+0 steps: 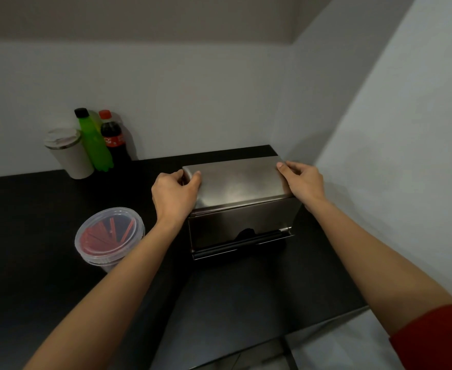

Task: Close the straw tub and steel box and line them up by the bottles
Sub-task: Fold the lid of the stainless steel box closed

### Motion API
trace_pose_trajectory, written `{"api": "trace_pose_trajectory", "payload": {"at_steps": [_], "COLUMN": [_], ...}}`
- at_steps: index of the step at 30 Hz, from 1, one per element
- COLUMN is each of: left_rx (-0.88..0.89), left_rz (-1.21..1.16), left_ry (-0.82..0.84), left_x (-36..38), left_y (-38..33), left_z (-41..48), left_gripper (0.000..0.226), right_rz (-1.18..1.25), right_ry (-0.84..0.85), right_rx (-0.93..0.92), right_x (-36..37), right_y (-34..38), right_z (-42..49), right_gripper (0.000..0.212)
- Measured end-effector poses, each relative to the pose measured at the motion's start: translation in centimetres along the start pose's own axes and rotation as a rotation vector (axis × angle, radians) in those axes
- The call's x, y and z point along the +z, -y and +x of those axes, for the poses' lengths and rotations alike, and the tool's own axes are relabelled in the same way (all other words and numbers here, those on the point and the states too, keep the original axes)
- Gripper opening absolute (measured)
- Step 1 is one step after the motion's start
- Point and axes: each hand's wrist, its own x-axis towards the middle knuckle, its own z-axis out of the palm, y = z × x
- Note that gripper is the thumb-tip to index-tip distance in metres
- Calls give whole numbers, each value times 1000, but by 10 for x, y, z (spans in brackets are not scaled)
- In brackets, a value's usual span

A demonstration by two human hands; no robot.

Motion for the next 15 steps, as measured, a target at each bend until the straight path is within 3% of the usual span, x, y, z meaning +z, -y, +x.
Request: {"api": "trace_pose_trajectory", "payload": {"at_steps": [15], "left_rx": [-19], "left_rz": [11], "left_ry": [-4], "left_x": [2], "left_y": [8], "left_z": [-5], "left_gripper": [58], "right_rz": [-90], "right_ry": [-9], "right_rx": [-71], "right_x": [5], "right_y": [4], "right_z": [-15], "right_gripper": [53]}}
